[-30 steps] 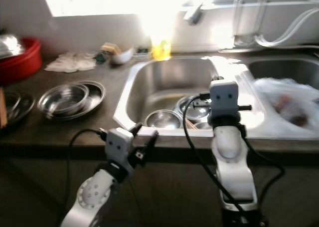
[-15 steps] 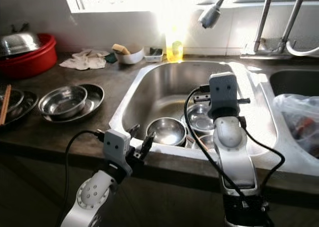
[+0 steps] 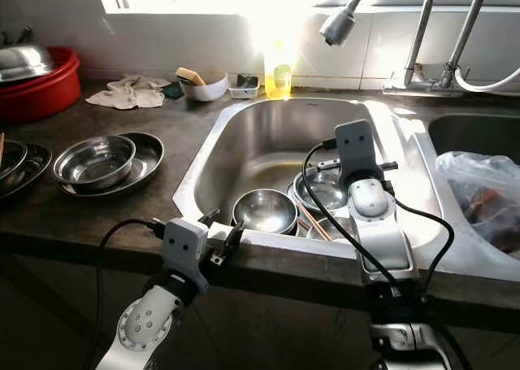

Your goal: Kitchen organization

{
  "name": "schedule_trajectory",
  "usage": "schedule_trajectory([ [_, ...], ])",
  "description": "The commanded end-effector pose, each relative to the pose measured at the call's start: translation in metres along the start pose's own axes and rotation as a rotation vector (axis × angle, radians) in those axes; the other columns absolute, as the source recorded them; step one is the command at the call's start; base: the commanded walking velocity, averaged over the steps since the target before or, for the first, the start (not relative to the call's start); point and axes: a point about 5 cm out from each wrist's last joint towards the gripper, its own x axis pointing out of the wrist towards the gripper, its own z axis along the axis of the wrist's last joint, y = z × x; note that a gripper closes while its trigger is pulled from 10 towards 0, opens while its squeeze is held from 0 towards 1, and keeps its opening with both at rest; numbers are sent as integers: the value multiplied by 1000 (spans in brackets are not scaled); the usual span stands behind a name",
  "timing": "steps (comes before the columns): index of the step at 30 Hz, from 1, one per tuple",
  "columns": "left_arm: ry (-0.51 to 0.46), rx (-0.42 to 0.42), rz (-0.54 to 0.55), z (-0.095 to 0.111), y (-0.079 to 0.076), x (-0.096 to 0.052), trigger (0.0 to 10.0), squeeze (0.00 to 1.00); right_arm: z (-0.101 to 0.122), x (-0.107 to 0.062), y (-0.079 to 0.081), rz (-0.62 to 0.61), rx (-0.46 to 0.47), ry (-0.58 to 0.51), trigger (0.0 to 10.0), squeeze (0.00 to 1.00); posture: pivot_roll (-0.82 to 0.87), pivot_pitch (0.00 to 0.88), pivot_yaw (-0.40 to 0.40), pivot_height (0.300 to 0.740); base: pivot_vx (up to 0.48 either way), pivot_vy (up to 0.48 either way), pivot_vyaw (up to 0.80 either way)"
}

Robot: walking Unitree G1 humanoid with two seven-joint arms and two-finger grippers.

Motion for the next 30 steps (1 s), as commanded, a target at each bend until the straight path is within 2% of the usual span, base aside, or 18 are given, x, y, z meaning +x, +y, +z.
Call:
schedule_trajectory([
  [1,16,3,12,-2,1,-5,10000,0,-2,6,7,27,44,29,10000,0,66,104,-10,740,0,0,0],
  [3,16,1,12,-2,0,-5,10000,0,-4,8,9,30,59,46,10000,0,67,105,-11,740,0,0,0],
  [4,16,1,8,-1,-2,-6,10000,0,-8,12,17,64,60,64,10000,0,75,108,-13,740,0,0,0],
  [8,17,-2,6,-1,-3,-8,10000,0,-9,15,25,89,62,59,10000,0,78,110,-15,740,0,0,0],
  [10,18,-2,8,-1,-2,-8,10000,0,-9,16,26,94,66,57,10000,1000,78,108,-15,740,0,0,0],
  [18,22,0,8,-1,-1,-7,10000,0,-7,17,24,84,81,29,10000,1000,75,111,-13,740,0,0,0],
  [22,40,-102,67,-2,4,-5,10000,0,-2,14,21,63,91,-16,10000,1000,70,109,-7,740,0,0,0],
  [23,37,-97,67,-2,5,-4,10000,0,-1,12,21,63,98,-27,10000,486,70,109,-7,740,0,0,0],
  [24,37,-97,67,-2,5,-4,10000,0,-1,12,21,63,98,-27,10000,486,70,109,-7,740,0,0,0],
  [25,34,-84,63,-1,6,-3,10000,0,1,10,20,63,102,-47,10000,0,72,106,-8,740,0,0,0],
  [26,33,-73,59,-2,7,-2,10000,0,7,3,19,61,111,-105,10000,0,69,103,-6,740,0,0,0],
  [30,31,-72,58,-2,7,-1,10000,0,15,-9,18,59,148,-181,10000,0,63,96,0,740,0,0,0],
])
